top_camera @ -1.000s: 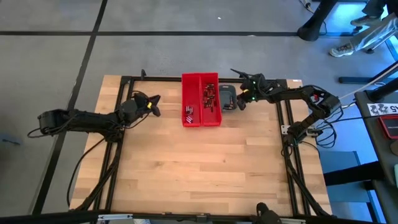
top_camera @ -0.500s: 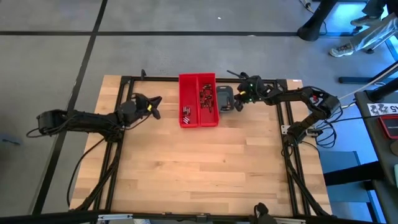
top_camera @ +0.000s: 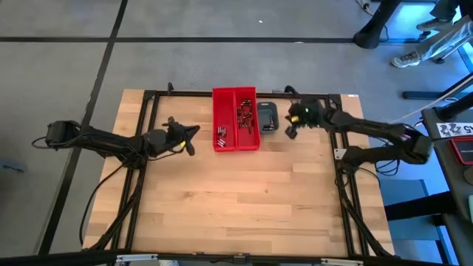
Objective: Sort batteries
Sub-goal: Return to Home Position
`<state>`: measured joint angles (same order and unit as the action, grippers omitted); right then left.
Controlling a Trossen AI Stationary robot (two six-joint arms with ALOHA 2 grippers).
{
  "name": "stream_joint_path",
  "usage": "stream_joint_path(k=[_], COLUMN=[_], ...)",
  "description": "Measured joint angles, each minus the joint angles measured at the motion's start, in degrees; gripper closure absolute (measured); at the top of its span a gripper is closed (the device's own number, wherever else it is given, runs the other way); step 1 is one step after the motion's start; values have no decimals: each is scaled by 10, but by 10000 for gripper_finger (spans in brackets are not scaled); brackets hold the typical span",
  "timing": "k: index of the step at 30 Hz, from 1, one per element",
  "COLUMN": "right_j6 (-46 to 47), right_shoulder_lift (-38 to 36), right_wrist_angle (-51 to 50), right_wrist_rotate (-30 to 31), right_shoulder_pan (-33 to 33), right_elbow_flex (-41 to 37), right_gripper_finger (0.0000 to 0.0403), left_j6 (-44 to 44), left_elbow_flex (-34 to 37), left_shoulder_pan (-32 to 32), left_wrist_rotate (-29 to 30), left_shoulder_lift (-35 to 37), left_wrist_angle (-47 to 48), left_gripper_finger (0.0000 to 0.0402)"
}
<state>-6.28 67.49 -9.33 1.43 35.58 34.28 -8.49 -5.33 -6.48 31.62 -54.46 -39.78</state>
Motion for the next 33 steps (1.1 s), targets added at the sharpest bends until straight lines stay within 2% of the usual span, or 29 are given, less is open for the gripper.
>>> stream_joint_path(k=[3, 5, 9, 13, 19, 24, 28, 33], right_j6=[17, 34, 71, 120, 164, 170, 170, 172], right_shoulder_lift=[-54, -90, -168, -244, -331, -369, -379, -379], right_wrist_angle=[-55, -50, 6, 98, 258, 339, 365, 361], right_wrist_rotate=[-5, -36, -113, -135, -185, -206, -219, -281], right_shoulder_pan=[-71, -117, -201, -255, -289, -292, -292, -292], right_elbow_flex=[-9, -32, -101, -167, -256, -314, -336, -336], right_gripper_finger=[402, 402, 402, 402, 402, 402, 402, 402], left_j6=[12, 22, 44, 44, 47, 29, 6, 18], left_elbow_flex=[-26, -35, -40, -40, -20, 38, 48, 48], left_shoulder_pan=[50, 86, 147, 187, 221, 213, 189, 155], left_wrist_rotate=[9, 8, 8, 8, -7, -59, -97, -151], left_shoulder_lift=[0, 0, 5, 18, 55, 148, 243, 353], left_wrist_angle=[12, -2, -25, -27, -31, -31, 49, 136], left_gripper_finger=[399, 396, 399, 398, 400, 400, 401, 401])
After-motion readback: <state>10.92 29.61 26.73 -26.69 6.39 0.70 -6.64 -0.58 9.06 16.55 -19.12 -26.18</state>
